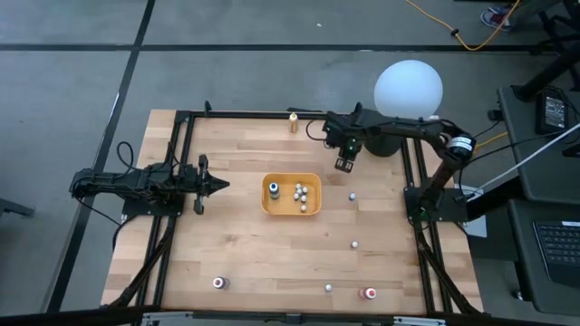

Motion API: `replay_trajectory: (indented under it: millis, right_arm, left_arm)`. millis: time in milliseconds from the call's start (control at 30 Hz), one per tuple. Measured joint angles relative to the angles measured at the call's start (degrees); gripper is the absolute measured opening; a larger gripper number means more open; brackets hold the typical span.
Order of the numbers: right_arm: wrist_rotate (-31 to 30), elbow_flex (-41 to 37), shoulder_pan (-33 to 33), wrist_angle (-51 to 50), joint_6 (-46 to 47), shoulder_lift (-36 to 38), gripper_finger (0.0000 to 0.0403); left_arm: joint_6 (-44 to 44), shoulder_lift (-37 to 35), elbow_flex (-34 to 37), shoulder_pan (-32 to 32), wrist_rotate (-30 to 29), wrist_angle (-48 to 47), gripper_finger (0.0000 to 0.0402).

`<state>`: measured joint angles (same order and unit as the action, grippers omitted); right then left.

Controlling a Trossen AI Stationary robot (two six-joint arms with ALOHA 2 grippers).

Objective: Pick & Place food coloring
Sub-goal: Put the black food coloring bottle into the yellow bin

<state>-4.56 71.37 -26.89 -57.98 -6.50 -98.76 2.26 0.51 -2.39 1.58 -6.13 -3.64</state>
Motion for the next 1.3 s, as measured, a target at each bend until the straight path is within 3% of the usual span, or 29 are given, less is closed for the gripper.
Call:
replay_trajectory:
  millis: [367, 633, 933, 1300]
  right_arm:
    - [3.25, 11.13, 8.5, -8.5, -0.64, 4.15, 0.0059]
    - [3.28, 18.76, 17.07, -8.3, -1.27, 3.99, 0.007]
    - [3.24, 24.96, 24.68, -8.25, -0.57, -1.54, 0.0067]
    - [4.72, 24.99, 26.97, -8.08, 4.45, -9.24, 0.0069]
  left_arm:
    - [0.0, 0.0, 0.0, -0.02, 0.0, 0.0, 0.0008]
    - [0.0, 0.0, 0.0, -0.02, 0.0, 0.0, 0.0008]
    - [-0.01, 0.0, 0.0, -0.01, 0.0, 0.0, 0.001]
    - [0.0, 0.0, 0.0, -0.02, 0.0, 0.02, 0.0007]
